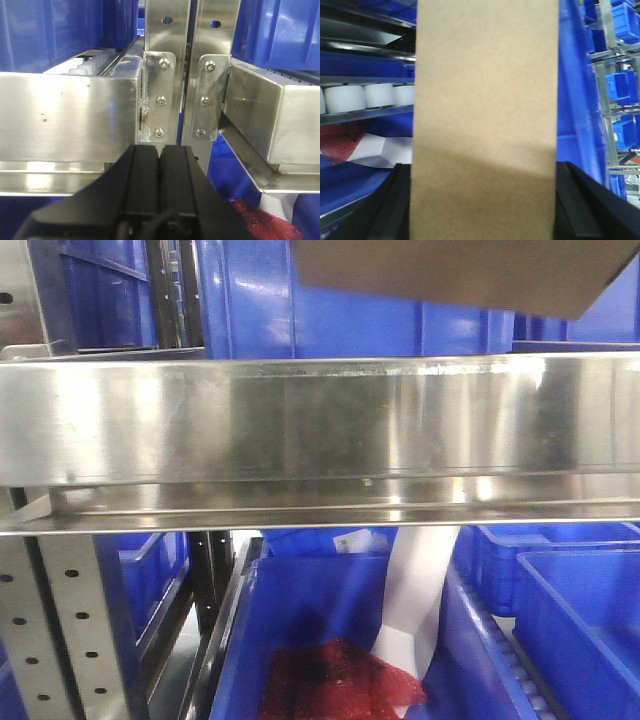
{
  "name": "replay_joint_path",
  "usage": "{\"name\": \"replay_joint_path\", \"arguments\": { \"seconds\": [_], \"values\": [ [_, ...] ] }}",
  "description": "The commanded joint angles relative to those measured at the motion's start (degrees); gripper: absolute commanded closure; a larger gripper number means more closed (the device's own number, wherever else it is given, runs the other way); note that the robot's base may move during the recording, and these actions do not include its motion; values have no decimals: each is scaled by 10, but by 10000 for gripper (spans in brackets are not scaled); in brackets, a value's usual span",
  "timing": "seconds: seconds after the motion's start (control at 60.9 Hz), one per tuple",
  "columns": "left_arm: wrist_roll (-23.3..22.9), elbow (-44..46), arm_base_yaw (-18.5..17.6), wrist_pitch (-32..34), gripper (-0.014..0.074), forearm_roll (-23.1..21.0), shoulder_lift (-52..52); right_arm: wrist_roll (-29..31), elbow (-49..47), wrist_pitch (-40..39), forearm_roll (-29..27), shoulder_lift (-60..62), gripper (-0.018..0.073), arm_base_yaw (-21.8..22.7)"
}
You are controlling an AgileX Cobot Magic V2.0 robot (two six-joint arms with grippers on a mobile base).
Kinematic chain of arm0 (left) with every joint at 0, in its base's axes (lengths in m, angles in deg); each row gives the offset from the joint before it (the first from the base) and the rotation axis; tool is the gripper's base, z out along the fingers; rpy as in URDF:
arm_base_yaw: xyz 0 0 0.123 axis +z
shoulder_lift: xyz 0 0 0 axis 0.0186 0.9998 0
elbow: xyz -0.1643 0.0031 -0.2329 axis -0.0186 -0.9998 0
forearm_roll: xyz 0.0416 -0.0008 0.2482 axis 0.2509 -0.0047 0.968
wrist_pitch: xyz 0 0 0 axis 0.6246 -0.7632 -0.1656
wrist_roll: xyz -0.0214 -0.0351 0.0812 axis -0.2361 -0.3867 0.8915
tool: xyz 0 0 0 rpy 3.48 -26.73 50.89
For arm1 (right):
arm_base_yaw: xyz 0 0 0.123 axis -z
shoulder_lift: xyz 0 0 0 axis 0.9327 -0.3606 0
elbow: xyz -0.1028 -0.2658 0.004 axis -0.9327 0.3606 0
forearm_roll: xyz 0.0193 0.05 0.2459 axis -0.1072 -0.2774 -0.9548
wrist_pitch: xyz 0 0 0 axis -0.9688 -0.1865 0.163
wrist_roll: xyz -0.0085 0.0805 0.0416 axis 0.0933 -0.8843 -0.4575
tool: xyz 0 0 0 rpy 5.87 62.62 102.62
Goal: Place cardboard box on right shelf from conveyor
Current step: 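Lower the box flat onto the upper shelf and open the right gripper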
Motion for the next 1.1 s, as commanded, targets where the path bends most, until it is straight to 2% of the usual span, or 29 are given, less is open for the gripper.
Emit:
{"name": "replay_joint_path", "arguments": {
  "seconds": [0.0, 0.181, 0.312, 0.756, 0.838, 0.92, 1.084],
  "values": [
    [0, -6, 2, 51, 712, -3, -8, 8, -23, -53, 15, -1, 254, 0],
    [0, -6, 2, 51, 713, -3, -8, 8, -23, -55, 15, -30, 241, 0],
    [0, -6, 2, 51, 713, -3, -8, 8, -23, -20, 14, -46, 176, 0],
    [0, -6, 2, 51, 713, -3, -8, 3, -23, -26, 14, -46, 174, 0],
    [0, -6, 2, 51, 713, -3, -8, -2, -23, -28, 4, -46, 109, 0],
    [0, -6, 2, 51, 713, -3, -8, -18, -23, -28, -1, -46, -52, 0],
    [0, -6, 2, 51, 712, -3, -8, -38, -23, -21, -1, -46, -45, 0]
  ]
}}
